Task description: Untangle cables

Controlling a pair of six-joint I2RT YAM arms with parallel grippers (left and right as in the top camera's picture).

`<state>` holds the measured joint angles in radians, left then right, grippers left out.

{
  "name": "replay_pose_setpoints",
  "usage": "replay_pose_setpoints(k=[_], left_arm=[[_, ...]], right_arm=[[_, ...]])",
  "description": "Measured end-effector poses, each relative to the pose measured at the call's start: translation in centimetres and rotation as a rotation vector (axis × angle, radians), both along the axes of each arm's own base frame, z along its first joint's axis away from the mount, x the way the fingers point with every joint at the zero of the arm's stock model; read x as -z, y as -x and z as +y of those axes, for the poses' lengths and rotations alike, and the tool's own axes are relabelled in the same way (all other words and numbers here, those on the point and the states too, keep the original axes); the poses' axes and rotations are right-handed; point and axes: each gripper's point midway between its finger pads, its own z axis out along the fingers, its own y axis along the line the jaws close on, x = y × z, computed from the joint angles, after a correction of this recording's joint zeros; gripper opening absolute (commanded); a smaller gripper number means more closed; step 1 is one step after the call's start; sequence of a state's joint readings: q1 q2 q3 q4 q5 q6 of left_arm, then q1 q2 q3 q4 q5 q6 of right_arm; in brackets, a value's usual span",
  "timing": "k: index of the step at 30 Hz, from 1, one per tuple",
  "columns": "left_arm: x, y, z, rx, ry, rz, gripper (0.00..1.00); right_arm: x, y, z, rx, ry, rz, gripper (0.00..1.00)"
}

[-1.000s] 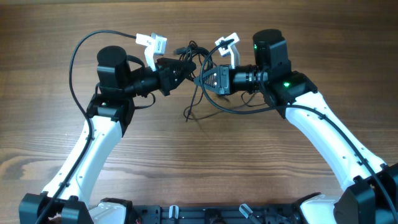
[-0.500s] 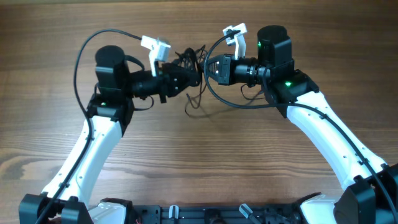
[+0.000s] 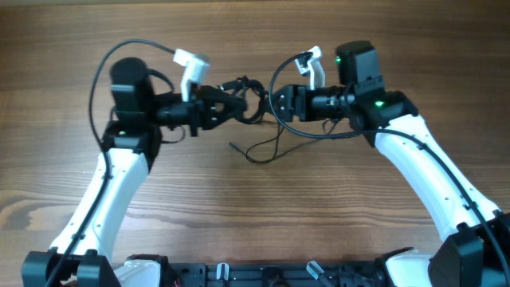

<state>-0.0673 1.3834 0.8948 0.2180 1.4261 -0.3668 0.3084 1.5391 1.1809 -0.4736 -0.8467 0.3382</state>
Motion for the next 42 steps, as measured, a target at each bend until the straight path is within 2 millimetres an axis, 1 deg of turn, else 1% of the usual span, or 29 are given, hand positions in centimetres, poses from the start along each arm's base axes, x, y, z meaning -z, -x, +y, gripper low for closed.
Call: replay_pose_setpoints(k=[1, 3, 4, 8, 11, 14, 17, 21, 24, 25, 26, 27, 28, 29, 31, 33, 36, 38, 40, 42], left_arm=[[-0.2, 0.0, 0.8, 0.0, 0.008, -0.004, 0.04], [-0.4, -0.1, 2.0, -0.004, 0.018, -0.007, 0.04], [-0.5, -0.1, 2.3, -0.003, 0.021, -0.007, 0.04], [-0.6, 0.3, 2.3, 0.022, 0.028, -0.006, 0.04], [-0.6, 0.9, 1.6, 0.055, 0.031, -0.005, 0.04], [-0.6, 1.7, 0.4, 0.1, 0.032, -0.004, 0.04], [-0.6, 2.5, -0.7, 0.142, 0.033, -0.003, 0.04], [-0.7, 3.3, -1.6, 0.182, 0.034, -0.003, 0.04], [-0.7, 3.5, -1.8, 0.192, 0.035, -0.004, 0.04], [-0.7, 3.5, -1.9, 0.192, 0.035, -0.005, 0.04], [-0.7, 3.5, -1.9, 0.192, 0.035, -0.005, 0.09], [-0.7, 3.6, -1.9, 0.196, 0.035, -0.006, 0.17], [-0.7, 3.6, -1.9, 0.195, 0.035, -0.009, 0.34], [-0.7, 3.6, -1.9, 0.195, 0.036, -0.016, 0.39], [-0.9, 3.5, -1.7, 0.193, 0.037, -0.024, 0.45], [-1.3, 3.1, -1.4, 0.178, 0.037, -0.041, 0.56], [-2.1, 2.1, -0.2, 0.131, 0.037, -0.065, 0.57], [-3.1, 1.2, 1.1, 0.085, 0.036, -0.101, 0.57], [-3.9, 0.4, 2.1, 0.033, 0.038, -0.101, 0.57], [-4.4, -0.1, 2.6, -0.002, 0.044, -0.074, 0.56]], right_arm=[[0.0, 0.1, -0.3, -0.023, -0.002, -0.019, 0.8], [-0.6, 0.0, -1.0, -0.086, -0.031, -0.104, 0.91], [-1.1, 0.0, -1.1, -0.116, -0.051, -0.154, 0.94], [-2.8, -0.1, -0.8, -0.206, -0.102, -0.314, 0.99], [-3.7, 0.2, -0.1, -0.263, -0.134, -0.4, 0.99], [-4.3, 0.5, 0.8, -0.302, -0.149, -0.457, 0.92], [-4.7, 1.0, 1.8, -0.338, -0.161, -0.498, 0.77], [-4.8, 1.9, 2.9, -0.379, -0.174, -0.511, 0.45], [-4.7, 2.6, 3.5, -0.4, -0.178, -0.505, 0.11], [-4.8, 2.7, 3.6, -0.408, -0.179, -0.509, 0.06], [-4.7, 2.8, 3.7, -0.409, -0.181, -0.503, 0.04], [-4.7, 3.0, 3.8, -0.415, -0.182, -0.499, 0.04], [-4.6, 3.0, 3.8, -0.414, -0.181, -0.493, 0.04], [-4.5, 3.1, 3.8, -0.411, -0.176, -0.483, 0.04], [-3.9, 3.0, 3.6, -0.396, -0.156, -0.454, 0.04], [-3.1, 2.9, 3.3, -0.368, -0.118, -0.408, 0.04], [-2.0, 2.9, 2.9, -0.339, -0.077, -0.349, 0.04], [-1.4, 3.0, 2.7, -0.323, -0.052, -0.314, 0.04], [-1.1, 2.9, 2.6, -0.313, -0.04, -0.301, 0.04], [-1.0, 2.8, 2.5, -0.303, -0.029, -0.294, 0.04]])
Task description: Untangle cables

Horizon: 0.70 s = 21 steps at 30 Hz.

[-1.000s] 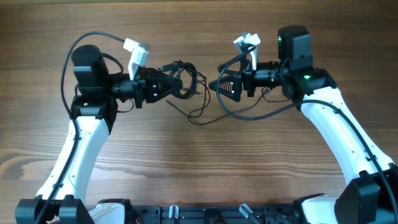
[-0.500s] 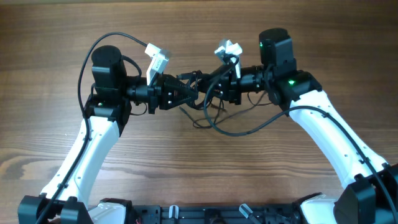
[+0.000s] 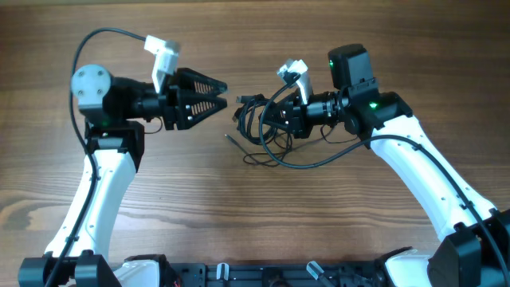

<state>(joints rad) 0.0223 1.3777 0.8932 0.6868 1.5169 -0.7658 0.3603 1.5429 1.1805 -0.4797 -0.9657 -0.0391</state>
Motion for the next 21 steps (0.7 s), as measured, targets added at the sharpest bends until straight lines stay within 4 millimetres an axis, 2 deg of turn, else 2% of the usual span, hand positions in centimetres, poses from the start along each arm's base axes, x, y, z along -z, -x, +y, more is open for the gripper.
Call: replay_pose_setpoints(k=[7, 10, 15, 19, 21], left_arm=[[0.3, -1.1, 0.1, -0.061, 0.023, 0.156, 0.41], [1.2, -2.5, 0.3, -0.138, 0.037, 0.287, 0.42], [5.2, -5.5, 1.1, -0.353, 0.018, 0.542, 0.43], [9.2, -5.3, 0.1, -0.445, -0.087, 0.67, 0.44], [10.5, -4.8, -0.7, -0.453, -0.149, 0.67, 0.45]], right_arm=[[1.1, -0.6, -0.6, 0.056, 0.064, 0.016, 0.04], [1.7, -0.8, -1.0, 0.08, 0.097, 0.022, 0.04], [2.2, -1.1, -1.3, 0.103, 0.126, 0.022, 0.04], [2.5, -1.4, -1.6, 0.125, 0.15, 0.019, 0.04], [2.9, -1.7, -2.0, 0.148, 0.176, 0.012, 0.04]])
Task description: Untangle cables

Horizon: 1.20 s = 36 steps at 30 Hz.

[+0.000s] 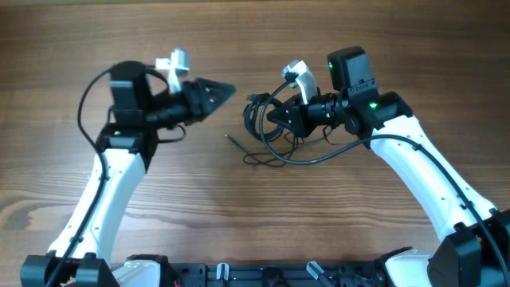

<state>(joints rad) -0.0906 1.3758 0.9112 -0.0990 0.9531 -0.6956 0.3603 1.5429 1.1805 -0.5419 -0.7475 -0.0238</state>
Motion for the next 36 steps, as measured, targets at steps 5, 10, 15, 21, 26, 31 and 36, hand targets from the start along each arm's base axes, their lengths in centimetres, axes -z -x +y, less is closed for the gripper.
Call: replay_pose_setpoints(k=[5, 10, 15, 21, 26, 31, 36], left_arm=[[0.2, 0.8, -2.6, 0.078, -0.106, -0.109, 0.45], [1.1, 0.8, -3.2, 0.085, -0.216, -0.168, 0.44], [3.9, 2.3, -3.5, 0.126, -0.366, -0.156, 0.51], [4.3, 2.4, -3.8, 0.153, -0.422, -0.208, 0.52], [4.3, 2.1, -3.7, 0.152, -0.445, -0.243, 0.52], [4.3, 1.3, -3.0, 0.111, -0.49, -0.255, 0.52], [2.8, 0.4, -3.1, 0.086, -0.499, -0.294, 0.52]], right_arm=[[1.9, -0.2, -1.3, 0.047, 0.126, -0.006, 0.04], [3.2, 0.8, -1.1, 0.006, 0.234, -0.039, 0.04], [3.8, 1.0, -1.0, -0.004, 0.295, -0.077, 0.04], [4.0, 0.5, -1.4, 0.014, 0.324, -0.092, 0.04], [4.1, 0.4, -1.7, 0.025, 0.34, -0.097, 0.04], [4.1, 0.3, -1.7, 0.028, 0.345, -0.099, 0.04], [4.1, 0.3, -1.8, 0.028, 0.346, -0.099, 0.04]])
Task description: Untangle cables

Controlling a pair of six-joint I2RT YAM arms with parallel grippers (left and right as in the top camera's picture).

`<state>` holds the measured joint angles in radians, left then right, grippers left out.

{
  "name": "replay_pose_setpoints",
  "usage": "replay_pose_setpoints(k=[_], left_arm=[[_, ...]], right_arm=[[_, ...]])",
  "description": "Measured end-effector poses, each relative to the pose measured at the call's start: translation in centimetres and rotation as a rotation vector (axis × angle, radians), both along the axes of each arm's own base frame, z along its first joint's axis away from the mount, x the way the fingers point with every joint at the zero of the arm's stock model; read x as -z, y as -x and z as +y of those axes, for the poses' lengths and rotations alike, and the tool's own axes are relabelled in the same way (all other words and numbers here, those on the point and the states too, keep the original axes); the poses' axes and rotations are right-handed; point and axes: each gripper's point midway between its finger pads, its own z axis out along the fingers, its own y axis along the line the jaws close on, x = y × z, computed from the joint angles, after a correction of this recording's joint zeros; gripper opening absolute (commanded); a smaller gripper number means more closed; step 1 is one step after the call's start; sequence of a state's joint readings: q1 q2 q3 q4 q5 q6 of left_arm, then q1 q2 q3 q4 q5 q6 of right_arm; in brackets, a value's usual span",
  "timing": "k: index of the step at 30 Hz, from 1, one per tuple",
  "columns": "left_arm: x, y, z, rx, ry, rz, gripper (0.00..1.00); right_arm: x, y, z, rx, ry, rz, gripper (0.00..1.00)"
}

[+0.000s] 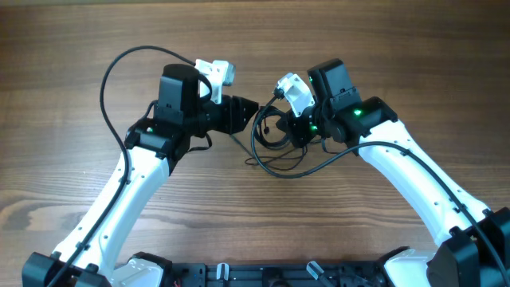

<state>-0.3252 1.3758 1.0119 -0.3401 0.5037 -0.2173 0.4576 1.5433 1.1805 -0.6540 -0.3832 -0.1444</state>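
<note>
A tangled black cable bundle (265, 131) sits at the table's middle, with loose strands (279, 169) trailing toward the front. My right gripper (285, 130) points left into the bundle and is shut on it, its fingers mostly hidden under the wrist camera. From the left, my left gripper (249, 112) reaches in until its tip is at the bundle's upper left edge. It is seen edge-on as one dark mass, so the overhead view does not show how its jaws stand.
The wooden table (382, 48) carries only the cables. Each arm's own black supply cable arcs nearby, the left one (111, 72) high over the arm, the right one (351, 155) below the wrist. The arm bases stand at the front edge.
My left gripper has moved right, from well clear of the bundle to touching its upper left edge. The right gripper has dropped slightly and turned, still holding the bundle.
Both grippers first met at the bundle, held up between them. Then the left gripper stood open and apart on the left while the right kept the bundle. It then turned edge-on, still apart. Now it is back at the bundle.
</note>
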Motion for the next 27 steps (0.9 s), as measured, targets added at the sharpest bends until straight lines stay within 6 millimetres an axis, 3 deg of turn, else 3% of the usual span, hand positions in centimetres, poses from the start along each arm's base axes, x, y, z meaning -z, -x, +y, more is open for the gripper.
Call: replay_pose_setpoints(k=[4, 15, 27], left_arm=[[-0.3, 0.3, -0.7, 0.017, -0.008, -0.012, 0.52], [1.3, 1.3, -2.3, -0.001, -0.17, -0.053, 0.56], [1.6, 0.0, -0.7, -0.107, -0.277, -0.108, 0.58]], right_arm=[[0.0, 0.0, 0.0, 0.001, 0.001, 0.0, 0.04], [0.1, -0.1, -0.1, 0.006, 0.008, -0.004, 0.04], [0.1, -0.2, -0.3, 0.012, 0.017, -0.008, 0.04]])
